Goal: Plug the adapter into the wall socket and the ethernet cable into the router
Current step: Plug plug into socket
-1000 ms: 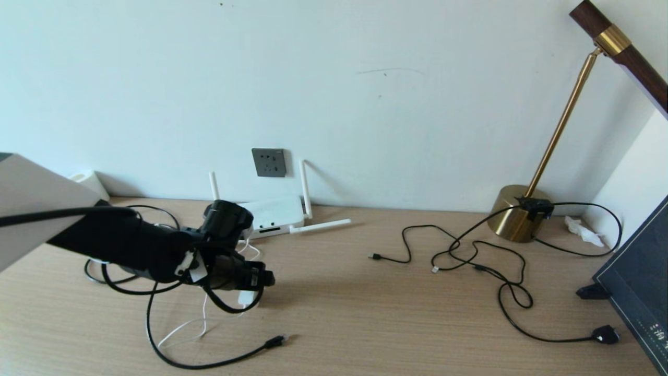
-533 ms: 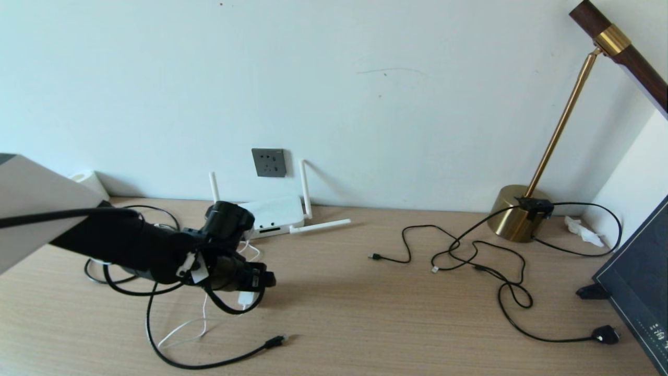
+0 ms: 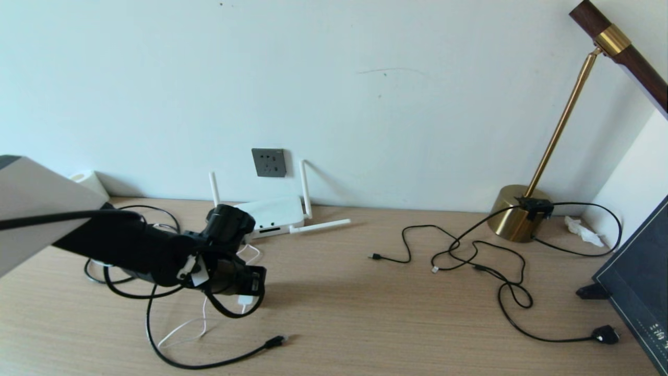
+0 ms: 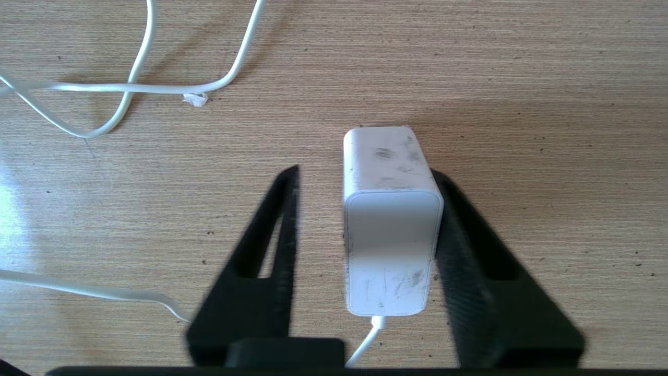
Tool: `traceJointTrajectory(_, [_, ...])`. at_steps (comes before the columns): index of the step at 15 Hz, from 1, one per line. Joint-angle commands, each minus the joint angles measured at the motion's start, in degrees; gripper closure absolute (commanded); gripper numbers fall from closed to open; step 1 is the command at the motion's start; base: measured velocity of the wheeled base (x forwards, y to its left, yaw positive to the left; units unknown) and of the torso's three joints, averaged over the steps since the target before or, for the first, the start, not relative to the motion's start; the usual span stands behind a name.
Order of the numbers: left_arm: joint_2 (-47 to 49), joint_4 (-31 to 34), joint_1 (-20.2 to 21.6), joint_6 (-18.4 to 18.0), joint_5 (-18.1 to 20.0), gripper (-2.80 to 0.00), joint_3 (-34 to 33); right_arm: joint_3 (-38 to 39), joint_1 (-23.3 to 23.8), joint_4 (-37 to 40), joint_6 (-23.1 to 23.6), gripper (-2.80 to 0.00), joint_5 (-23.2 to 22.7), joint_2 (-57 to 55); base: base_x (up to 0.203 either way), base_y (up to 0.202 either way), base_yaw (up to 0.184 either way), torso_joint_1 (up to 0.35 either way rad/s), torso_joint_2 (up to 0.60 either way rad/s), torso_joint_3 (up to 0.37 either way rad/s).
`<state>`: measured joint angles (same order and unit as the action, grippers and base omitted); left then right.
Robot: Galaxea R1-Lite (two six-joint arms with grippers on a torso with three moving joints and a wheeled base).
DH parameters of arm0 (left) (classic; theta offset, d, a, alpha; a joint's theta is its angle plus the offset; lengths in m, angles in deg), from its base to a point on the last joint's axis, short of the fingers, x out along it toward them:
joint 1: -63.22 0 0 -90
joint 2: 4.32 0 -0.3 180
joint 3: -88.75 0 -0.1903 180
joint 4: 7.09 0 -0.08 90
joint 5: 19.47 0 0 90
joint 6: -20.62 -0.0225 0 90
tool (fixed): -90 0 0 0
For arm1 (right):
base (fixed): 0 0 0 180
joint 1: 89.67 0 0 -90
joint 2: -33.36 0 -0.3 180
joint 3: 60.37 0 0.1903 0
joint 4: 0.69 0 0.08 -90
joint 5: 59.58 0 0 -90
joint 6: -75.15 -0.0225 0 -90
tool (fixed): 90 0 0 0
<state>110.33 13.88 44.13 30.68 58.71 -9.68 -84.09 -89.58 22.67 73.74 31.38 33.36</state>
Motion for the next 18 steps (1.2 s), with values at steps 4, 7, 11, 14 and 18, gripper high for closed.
traceJointTrajectory(4, [-2.16, -0.32, 0.06, 0.22, 0.77, 0.00, 0.18, 0.00, -0.01, 0.00, 0.00, 0.00, 0.00, 0.00, 0.000, 0.000, 0.000, 0.000, 0.00, 0.000])
traceJointTrajectory(7, [-10.53, -0.24, 0.22, 0.23, 6.20, 0.00, -0.22, 0.00, -0.01, 0.00, 0.00, 0.00, 0.00, 0.00, 0.000, 0.000, 0.000, 0.000, 0.00, 0.000])
traceJointTrajectory(11, [-32.03, -0.06, 0.32, 0.66, 18.51, 0.00, -4.52, 0.00, -0.01, 0.00, 0.00, 0.00, 0.00, 0.00, 0.000, 0.000, 0.000, 0.000, 0.00, 0.000])
traceJointTrajectory(14, [-50.20, 1.47, -0.19, 6.45, 22.77, 0.00, -7.98, 0.00, -0.01, 0.00, 0.00, 0.00, 0.00, 0.00, 0.000, 0.000, 0.000, 0.000, 0.00, 0.000])
traceJointTrajectory(18, [-62.16, 4.93, -0.65, 21.19, 25.69, 0.00, -9.75, 0.00, -0.01, 0.00, 0.00, 0.00, 0.00, 0.00, 0.000, 0.000, 0.000, 0.000, 0.00, 0.000])
